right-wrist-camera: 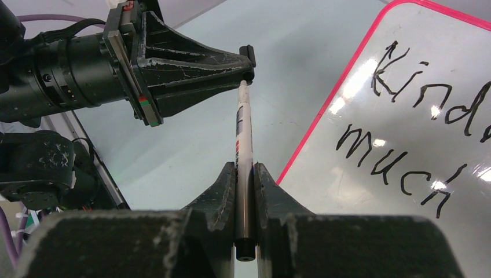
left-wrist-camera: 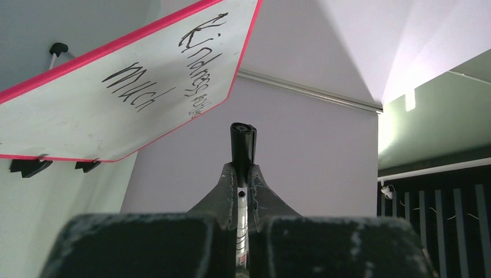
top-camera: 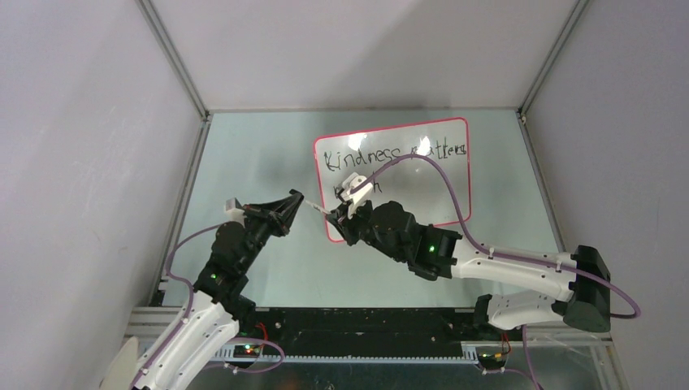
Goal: Write a sentence on the whiteboard
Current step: Insert the whiteboard marker without the cap into the pen cap.
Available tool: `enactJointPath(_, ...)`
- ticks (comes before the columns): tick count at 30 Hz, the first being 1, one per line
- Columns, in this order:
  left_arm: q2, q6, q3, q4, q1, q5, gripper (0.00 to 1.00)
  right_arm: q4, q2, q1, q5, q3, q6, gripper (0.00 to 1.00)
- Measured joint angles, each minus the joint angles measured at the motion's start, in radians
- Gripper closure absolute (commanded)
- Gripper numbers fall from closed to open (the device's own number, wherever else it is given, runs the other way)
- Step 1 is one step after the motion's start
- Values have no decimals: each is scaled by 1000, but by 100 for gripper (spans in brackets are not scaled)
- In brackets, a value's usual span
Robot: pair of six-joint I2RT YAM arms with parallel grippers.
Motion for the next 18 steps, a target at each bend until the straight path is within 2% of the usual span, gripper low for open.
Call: enactJointPath(18,-9,0,-6,8,0,18,100,-2,22,0,1,15,-1,100)
